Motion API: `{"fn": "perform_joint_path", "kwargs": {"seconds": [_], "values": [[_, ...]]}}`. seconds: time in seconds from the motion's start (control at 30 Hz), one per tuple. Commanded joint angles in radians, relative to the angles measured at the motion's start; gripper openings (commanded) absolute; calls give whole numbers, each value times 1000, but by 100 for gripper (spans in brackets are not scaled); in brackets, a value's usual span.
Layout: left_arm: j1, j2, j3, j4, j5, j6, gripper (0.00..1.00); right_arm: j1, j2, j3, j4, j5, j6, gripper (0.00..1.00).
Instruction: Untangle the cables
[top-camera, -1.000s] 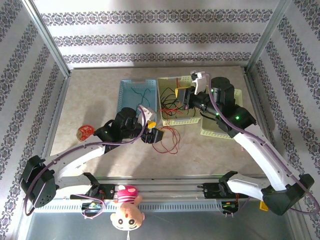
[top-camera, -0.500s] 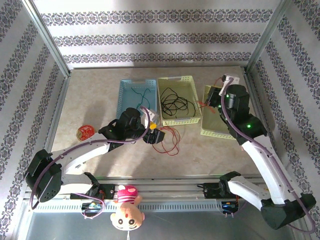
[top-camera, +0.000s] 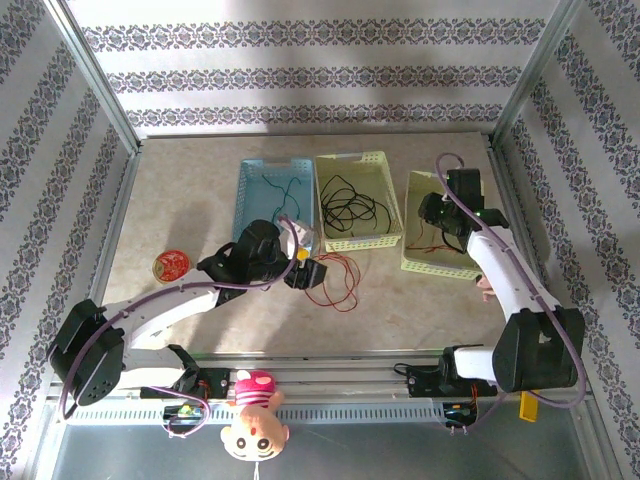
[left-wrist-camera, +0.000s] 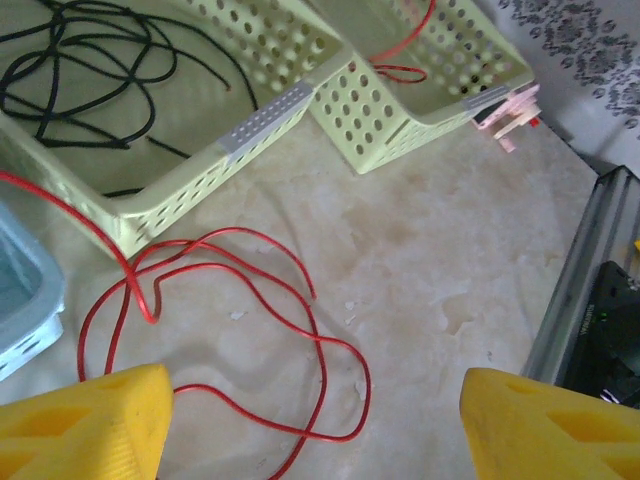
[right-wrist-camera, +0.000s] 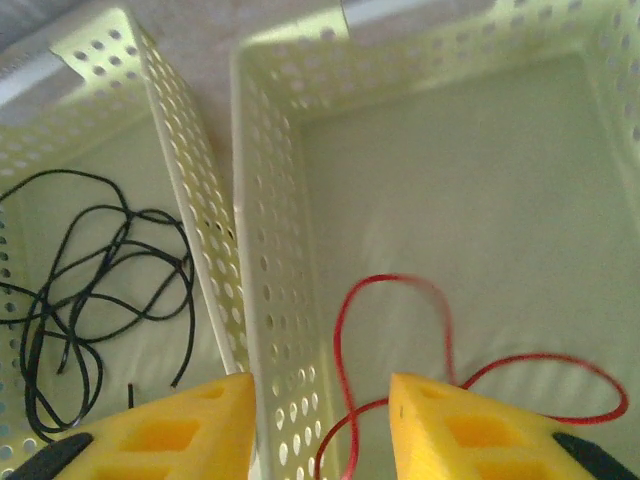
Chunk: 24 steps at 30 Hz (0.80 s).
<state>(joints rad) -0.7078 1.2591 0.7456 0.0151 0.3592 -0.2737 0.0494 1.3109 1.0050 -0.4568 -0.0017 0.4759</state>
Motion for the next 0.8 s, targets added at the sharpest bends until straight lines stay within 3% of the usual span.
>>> {"fn": "perform_joint_path", "kwargs": {"seconds": [0.0, 0.1, 0.17, 0.37, 0.53, 0.77], "values": [[-10, -34, -14, 38, -80, -29, 76, -6, -14, 20, -68, 15, 34, 43], [-10, -39, -26, 44, -146, -50, 76, 7, -49, 18, -76, 6, 37, 44], [-9, -45, -33, 49, -192, -61, 76, 51, -70, 13, -55, -66, 12, 45], [8, -64, -54, 48, -374, -135, 76, 356, 1, 14, -26, -348, -135, 45], [21, -117, -78, 32, -480, -184, 77, 555, 128, 36, 24, -355, -146, 44], [34, -163, -105, 15, -476, -204, 77, 607, 323, 114, 126, -388, -88, 41]]}}
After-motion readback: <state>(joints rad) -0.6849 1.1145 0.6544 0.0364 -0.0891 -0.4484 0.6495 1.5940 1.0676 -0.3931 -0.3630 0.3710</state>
